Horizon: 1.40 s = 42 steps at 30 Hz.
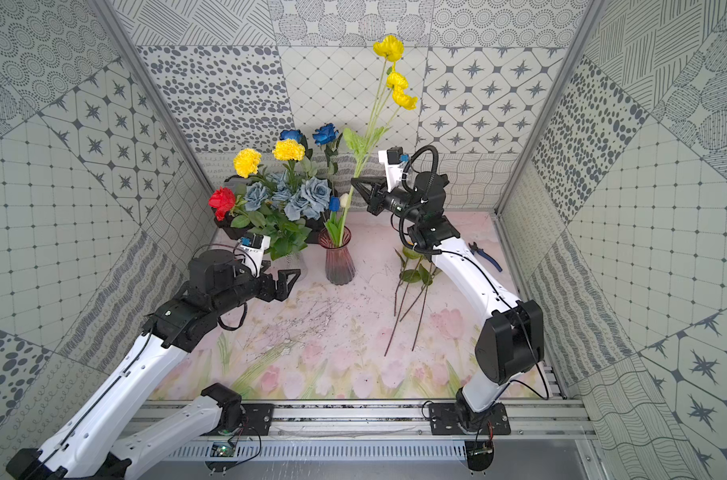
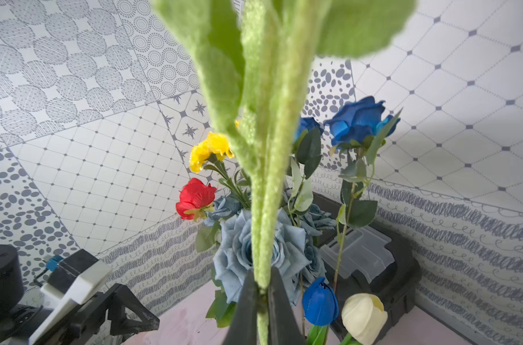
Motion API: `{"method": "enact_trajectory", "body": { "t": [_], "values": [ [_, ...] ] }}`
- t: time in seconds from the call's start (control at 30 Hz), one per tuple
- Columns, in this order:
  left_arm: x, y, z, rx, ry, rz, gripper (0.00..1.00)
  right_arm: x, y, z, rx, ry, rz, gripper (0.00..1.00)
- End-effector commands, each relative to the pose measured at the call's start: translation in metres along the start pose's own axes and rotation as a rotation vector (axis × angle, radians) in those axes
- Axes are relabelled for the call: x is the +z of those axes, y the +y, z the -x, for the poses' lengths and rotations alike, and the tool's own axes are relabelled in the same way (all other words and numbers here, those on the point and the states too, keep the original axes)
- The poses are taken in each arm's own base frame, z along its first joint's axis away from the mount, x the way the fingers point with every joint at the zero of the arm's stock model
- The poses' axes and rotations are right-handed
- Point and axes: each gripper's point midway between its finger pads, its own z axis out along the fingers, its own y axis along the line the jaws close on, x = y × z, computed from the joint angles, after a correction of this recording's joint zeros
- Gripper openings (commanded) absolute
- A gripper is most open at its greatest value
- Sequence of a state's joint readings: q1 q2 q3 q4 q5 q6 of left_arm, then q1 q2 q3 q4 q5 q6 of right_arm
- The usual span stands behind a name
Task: Pick out yellow flowers from the vase
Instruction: Pick up the flower from the vase, then place the flower at the center of the board.
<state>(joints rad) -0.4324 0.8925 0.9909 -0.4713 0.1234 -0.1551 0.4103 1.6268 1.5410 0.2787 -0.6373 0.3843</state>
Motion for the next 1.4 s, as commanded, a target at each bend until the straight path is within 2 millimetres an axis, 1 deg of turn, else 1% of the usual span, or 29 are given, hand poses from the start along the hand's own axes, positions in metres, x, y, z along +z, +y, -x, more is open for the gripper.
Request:
{"method": "enact_trajectory", "body": {
  "t": [0.0,0.23,0.4,0.5,0.6,0.7,0.83,0.93,1.03,1.1,1.2,1.33,1.37],
  "values": [
    [0.0,0.0,0.003,0.005,-0.013,-0.003,0.98,-0.014,0.031,0.048,-0.092,-0.103,0.035,0.0],
    [0.001,0.0,0.003,0.006,-0.012,-0.002,0.98,-0.039,0.065,0.085,-0.148,-0.16,0.051,0.0],
    [0.0,0.0,0.003,0.004,-0.012,-0.002,0.98,-0.06,0.09,0.104,-0.149,-0.193,0.072,0.0],
    [0.0,0.0,0.002,0.004,-0.013,-0.003,0.98,-0.072,0.101,0.112,-0.14,-0.2,0.068,0.0],
    [0.0,0.0,0.003,0.004,-0.014,0.001,0.98,-0.082,0.108,0.113,-0.116,-0.184,0.06,0.0],
    [-0.001,0.0,0.003,0.004,-0.016,-0.001,0.98,-0.091,0.108,0.111,-0.068,-0.166,0.035,0.0],
    [0.0,0.0,0.002,0.002,-0.014,-0.001,0.98,-0.103,0.087,0.102,0.053,-0.129,-0.061,0.0],
    [0.0,0.0,0.002,0.003,-0.012,-0.002,0.98,-0.117,0.065,0.095,0.178,-0.119,-0.116,0.0],
    [0.001,0.0,0.001,0.001,-0.01,-0.003,0.98,-0.126,0.03,0.075,0.344,-0.072,-0.189,0.0],
    [0.001,-0.001,0.002,-0.001,-0.009,-0.007,0.98,-0.131,-0.001,0.053,0.45,-0.033,-0.245,0.0],
    [0.001,0.0,0.001,-0.001,-0.009,-0.004,0.98,-0.138,-0.038,0.018,0.592,0.009,-0.303,0.0],
    [0.001,0.0,0.001,-0.001,-0.008,-0.002,0.98,-0.14,-0.07,-0.032,0.706,0.068,-0.368,0.0],
    [0.001,0.0,0.001,-0.001,-0.007,-0.002,0.98,-0.141,-0.078,-0.048,0.739,0.09,-0.393,0.0]
  ]
}}
